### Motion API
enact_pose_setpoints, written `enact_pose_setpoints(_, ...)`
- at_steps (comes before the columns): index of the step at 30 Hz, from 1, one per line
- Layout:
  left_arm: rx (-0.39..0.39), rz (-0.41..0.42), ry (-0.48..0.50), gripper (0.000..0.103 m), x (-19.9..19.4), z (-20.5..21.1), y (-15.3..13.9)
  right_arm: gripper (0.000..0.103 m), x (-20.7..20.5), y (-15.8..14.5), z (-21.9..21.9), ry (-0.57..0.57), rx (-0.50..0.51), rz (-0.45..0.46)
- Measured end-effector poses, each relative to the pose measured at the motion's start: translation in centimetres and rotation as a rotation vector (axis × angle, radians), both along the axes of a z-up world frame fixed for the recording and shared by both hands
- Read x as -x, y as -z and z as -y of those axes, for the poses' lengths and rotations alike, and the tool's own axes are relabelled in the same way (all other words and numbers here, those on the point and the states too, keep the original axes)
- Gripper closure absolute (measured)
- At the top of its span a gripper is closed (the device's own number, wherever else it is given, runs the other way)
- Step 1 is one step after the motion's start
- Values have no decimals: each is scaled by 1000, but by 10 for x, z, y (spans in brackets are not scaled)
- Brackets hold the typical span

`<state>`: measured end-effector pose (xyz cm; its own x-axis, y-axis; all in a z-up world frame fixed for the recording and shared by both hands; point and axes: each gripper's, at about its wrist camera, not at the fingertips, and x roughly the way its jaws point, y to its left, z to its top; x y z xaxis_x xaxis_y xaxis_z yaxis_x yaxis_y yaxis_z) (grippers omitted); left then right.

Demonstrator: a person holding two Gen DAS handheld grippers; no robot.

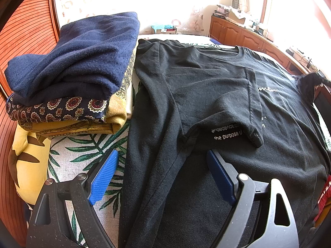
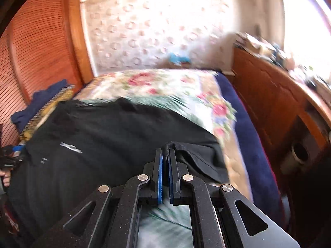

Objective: Fold small clothes
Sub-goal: 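Lift the hem and fold it toward the collar, open right gripper, then regrasp the folded hem edge with the right gripper and smooth it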

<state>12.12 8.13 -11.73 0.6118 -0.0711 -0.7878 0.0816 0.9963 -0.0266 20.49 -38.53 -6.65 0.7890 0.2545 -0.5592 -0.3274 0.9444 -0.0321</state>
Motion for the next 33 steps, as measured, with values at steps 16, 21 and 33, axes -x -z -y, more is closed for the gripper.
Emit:
enact_pose_setpoints(16, 0, 0, 0, 16, 0, 0, 0, 76, 22, 52, -93, -211, 61, -174)
enact_pose_setpoints(21, 0, 0, 0, 16, 1, 0, 0, 64, 12, 45, -76, -132, 71, -149)
enact_pose_setpoints(33, 0, 0, 0, 16, 1, 0, 0, 64, -51, 54, -74, 8, 7, -239)
